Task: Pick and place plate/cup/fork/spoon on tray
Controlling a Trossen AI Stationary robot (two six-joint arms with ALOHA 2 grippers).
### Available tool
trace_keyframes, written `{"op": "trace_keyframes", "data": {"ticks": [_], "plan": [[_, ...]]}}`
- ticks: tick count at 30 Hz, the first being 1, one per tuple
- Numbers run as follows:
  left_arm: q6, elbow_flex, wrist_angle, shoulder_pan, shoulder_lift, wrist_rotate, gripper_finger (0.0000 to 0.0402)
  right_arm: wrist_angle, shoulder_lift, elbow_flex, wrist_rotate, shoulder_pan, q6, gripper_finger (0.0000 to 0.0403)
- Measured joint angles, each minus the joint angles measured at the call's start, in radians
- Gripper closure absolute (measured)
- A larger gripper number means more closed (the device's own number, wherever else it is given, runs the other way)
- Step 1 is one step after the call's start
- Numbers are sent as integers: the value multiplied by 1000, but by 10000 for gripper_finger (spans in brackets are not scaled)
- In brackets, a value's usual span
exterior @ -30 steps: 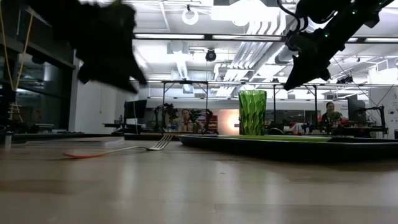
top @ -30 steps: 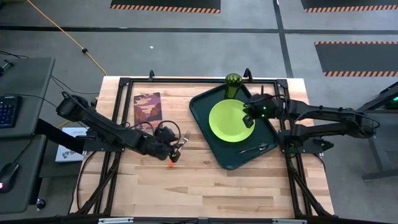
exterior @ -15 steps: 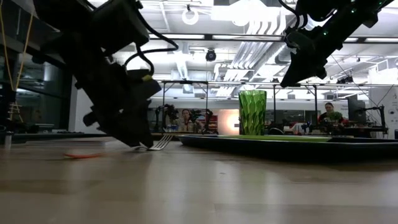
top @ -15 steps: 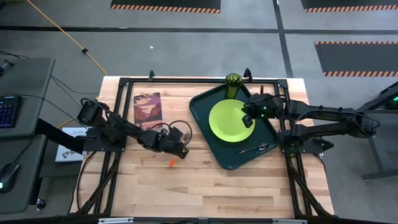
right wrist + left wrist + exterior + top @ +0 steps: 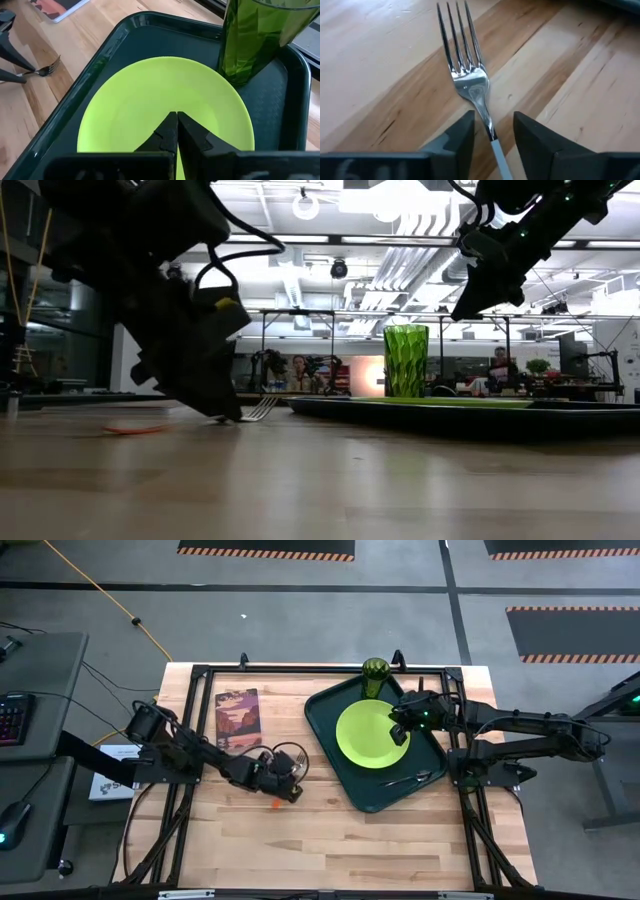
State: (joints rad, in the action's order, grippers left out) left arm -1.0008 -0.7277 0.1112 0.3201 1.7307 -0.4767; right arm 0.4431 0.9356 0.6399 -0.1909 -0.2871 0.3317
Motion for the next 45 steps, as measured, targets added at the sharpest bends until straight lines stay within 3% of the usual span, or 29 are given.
{"op": "trace_keyframes", "data": {"ticks": [8, 17, 23, 28, 37, 41, 45], "plan": [[69, 1, 20, 33, 6, -65, 388, 0, 0, 0, 0, 0, 0, 403], [281, -52, 56, 58, -159, -85, 395, -4, 0, 0, 30, 0, 3, 403], [448, -113, -90, 50, -208, -84, 397, -40, 0, 0, 34, 0, 0, 403], [543, -224, -185, -3, -73, 26, 398, -88, -3, 1, 35, 0, 0, 403], [840, -638, -171, -82, 230, 126, 399, -110, -20, 2, 52, 0, -24, 403], [922, -714, -140, -95, 275, 129, 399, 5, -21, 2, 127, 0, -20, 403], [927, -713, -62, -97, 239, 97, 398, 109, -21, 0, 257, 23, 3, 403]]}}
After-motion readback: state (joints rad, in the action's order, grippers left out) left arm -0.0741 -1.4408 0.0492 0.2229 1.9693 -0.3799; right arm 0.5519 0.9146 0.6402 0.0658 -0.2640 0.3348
